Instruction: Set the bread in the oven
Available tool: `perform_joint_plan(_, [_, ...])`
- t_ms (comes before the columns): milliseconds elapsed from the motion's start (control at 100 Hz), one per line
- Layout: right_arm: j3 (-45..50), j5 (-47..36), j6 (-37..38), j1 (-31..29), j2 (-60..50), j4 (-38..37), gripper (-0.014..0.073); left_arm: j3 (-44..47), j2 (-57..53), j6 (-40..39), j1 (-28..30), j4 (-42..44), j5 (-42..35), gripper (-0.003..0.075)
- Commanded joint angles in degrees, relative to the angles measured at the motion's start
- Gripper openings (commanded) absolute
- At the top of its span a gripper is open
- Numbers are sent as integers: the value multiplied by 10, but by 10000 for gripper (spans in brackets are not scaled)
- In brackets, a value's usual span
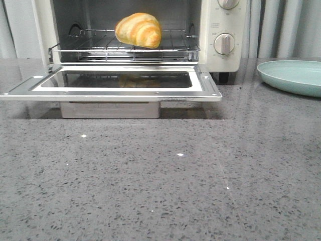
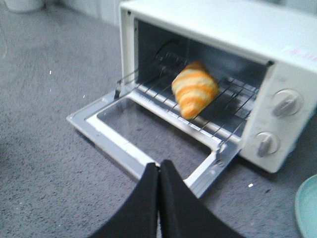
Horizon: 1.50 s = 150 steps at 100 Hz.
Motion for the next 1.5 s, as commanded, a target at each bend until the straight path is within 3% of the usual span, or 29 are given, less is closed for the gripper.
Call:
perform_joint_plan(0, [39, -50, -1, 1, -115, -61, -64, 2, 3, -6, 1, -3, -47, -21])
perform_joint_plan(70, [77, -48, 15, -3, -200, -90, -64, 11, 3, -6, 1, -3, -45, -21])
perform_joint_plan(200, [121, 14, 119, -9, -312, -179, -64, 14, 3, -6, 1, -7, -39, -21])
perform_joint_plan(300, [133, 15, 124, -9, -348, -202, -64, 14, 3, -6, 1, -14, -41, -22])
perform_joint_plan(1180, [133, 14, 124, -9, -342, -206, -68, 27, 2, -6, 1, -13, -41, -21])
perform_joint_plan(1350, [133, 14, 124, -9, -342, -206, -68, 66, -56, -10, 17, 104, -39, -21])
perform_joint_plan(1490, [133, 14, 124, -9, -342, -206, -68, 146, -109, -99, 56, 119, -41, -21])
